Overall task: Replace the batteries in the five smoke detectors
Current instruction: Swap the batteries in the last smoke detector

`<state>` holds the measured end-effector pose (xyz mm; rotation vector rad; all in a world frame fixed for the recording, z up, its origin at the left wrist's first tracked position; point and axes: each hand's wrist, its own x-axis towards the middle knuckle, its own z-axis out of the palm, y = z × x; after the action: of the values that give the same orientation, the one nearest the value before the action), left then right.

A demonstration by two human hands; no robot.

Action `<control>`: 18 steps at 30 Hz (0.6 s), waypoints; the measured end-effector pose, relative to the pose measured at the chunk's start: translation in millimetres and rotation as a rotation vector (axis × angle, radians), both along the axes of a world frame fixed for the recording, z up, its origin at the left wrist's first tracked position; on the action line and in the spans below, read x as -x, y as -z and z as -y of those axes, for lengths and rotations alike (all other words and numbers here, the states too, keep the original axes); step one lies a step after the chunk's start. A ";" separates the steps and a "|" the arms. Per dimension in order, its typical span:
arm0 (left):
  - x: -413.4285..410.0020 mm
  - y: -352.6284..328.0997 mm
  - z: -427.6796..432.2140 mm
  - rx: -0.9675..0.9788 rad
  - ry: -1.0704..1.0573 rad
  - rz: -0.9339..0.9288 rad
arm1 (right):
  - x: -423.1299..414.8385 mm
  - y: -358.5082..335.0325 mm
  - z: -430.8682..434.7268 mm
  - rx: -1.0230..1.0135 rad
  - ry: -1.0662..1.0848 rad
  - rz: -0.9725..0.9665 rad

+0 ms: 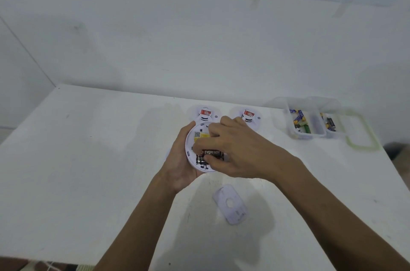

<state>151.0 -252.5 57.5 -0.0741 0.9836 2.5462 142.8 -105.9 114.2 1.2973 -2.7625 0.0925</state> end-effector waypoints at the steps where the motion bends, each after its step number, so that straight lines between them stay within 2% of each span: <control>1: 0.8 2.1 0.8 0.005 0.003 0.006 | 0.4 -0.4 0.1 -0.014 -0.010 -0.005; 10: 6.4 13.1 5.7 0.054 0.092 0.119 | 5.1 0.0 0.9 -0.012 -0.072 0.008; 18: 12.3 22.5 -0.1 0.068 0.068 0.172 | 7.6 -0.9 3.3 0.017 -0.101 0.040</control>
<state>138.7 -252.4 34.9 -0.2698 0.9873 2.3987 135.1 -109.2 115.2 1.4465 -2.7216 0.1499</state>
